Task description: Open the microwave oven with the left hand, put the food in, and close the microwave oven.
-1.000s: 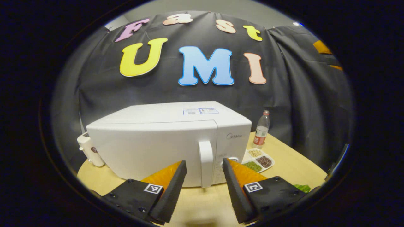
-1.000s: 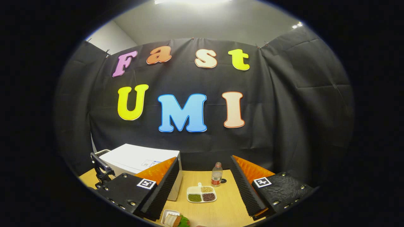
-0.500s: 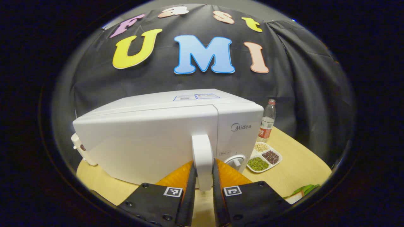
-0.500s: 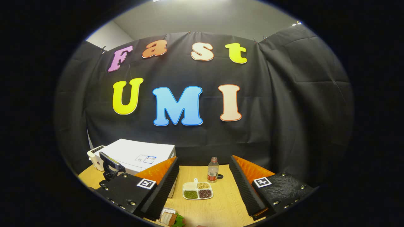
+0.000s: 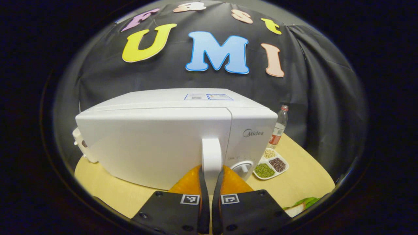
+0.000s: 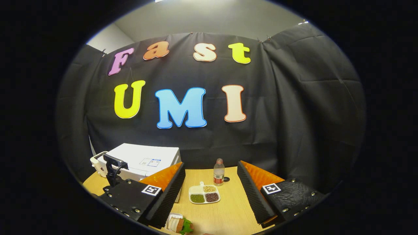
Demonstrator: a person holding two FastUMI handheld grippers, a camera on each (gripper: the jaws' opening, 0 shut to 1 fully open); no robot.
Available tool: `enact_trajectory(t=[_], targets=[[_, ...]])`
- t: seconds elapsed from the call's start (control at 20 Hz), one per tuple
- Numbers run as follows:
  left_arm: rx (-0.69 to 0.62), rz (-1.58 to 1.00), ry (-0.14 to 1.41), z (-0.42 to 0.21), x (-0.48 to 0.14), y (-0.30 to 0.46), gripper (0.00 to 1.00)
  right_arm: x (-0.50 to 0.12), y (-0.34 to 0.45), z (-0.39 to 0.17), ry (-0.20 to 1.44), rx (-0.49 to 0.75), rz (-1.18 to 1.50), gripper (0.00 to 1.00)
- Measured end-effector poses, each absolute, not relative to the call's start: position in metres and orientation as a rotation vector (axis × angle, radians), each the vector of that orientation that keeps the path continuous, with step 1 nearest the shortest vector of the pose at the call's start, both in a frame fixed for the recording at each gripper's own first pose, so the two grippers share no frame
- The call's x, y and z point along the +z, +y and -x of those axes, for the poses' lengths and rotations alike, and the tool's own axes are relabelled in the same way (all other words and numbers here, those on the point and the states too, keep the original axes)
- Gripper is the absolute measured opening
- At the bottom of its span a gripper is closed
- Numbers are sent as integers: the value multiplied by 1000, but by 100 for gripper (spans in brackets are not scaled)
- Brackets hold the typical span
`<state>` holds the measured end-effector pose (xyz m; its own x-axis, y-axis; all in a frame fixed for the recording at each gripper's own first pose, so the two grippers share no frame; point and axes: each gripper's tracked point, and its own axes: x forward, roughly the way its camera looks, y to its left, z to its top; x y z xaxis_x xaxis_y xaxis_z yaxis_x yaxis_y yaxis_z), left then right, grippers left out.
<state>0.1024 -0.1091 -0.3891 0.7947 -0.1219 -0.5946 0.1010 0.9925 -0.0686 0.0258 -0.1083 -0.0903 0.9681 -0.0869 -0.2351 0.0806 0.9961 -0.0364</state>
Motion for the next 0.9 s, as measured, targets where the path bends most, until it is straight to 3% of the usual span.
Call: enact_trajectory(t=[0.2, 0.9], targets=[[-112, 35, 664, -84, -386, -107, 6, -88, -105, -21, 242, -81, 47, 96], [-225, -11, 715, 81, -352, -27, 6, -100, -16, -7, 249, 51, -27, 96]])
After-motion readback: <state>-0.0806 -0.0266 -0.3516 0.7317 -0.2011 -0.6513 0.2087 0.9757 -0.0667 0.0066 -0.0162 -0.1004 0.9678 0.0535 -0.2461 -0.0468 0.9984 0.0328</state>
